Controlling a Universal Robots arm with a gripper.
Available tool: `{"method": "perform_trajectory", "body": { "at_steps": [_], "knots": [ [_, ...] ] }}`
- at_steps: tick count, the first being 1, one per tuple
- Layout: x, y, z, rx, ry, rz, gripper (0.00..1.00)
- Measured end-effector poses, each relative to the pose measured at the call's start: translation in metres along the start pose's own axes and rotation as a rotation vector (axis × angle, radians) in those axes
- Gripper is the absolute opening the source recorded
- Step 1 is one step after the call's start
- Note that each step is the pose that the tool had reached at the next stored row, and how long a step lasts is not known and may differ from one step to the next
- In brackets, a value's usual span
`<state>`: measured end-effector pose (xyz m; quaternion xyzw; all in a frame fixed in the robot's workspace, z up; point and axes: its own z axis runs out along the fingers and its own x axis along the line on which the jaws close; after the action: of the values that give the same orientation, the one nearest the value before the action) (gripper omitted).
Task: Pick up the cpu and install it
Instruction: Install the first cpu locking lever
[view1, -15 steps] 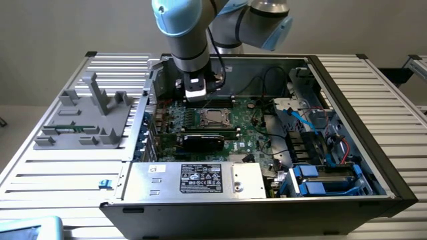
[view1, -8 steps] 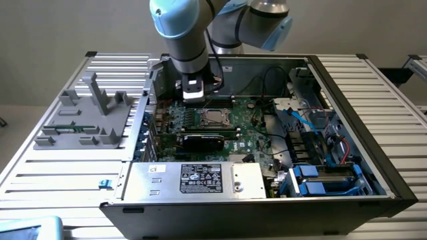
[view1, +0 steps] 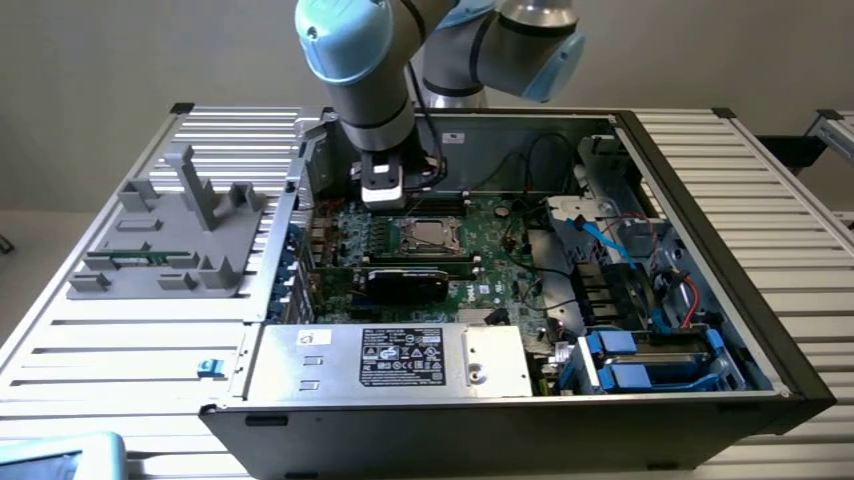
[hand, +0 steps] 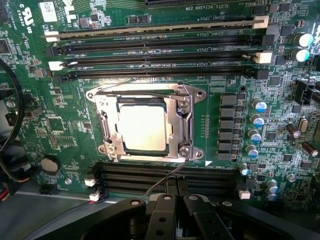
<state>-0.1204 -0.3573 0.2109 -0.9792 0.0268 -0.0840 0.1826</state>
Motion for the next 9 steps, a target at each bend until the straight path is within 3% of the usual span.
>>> {"method": "perform_trajectory", "body": {
  "at_steps": [3, 9],
  "knots": [
    [-0.0010, 0.0008, 0.0020, 0.0083, 0.0047, 0.014, 0.12],
    [-0.0018, 0.0024, 0.0058, 0.0118, 0.0104, 0.033, 0.12]
  ]
}}
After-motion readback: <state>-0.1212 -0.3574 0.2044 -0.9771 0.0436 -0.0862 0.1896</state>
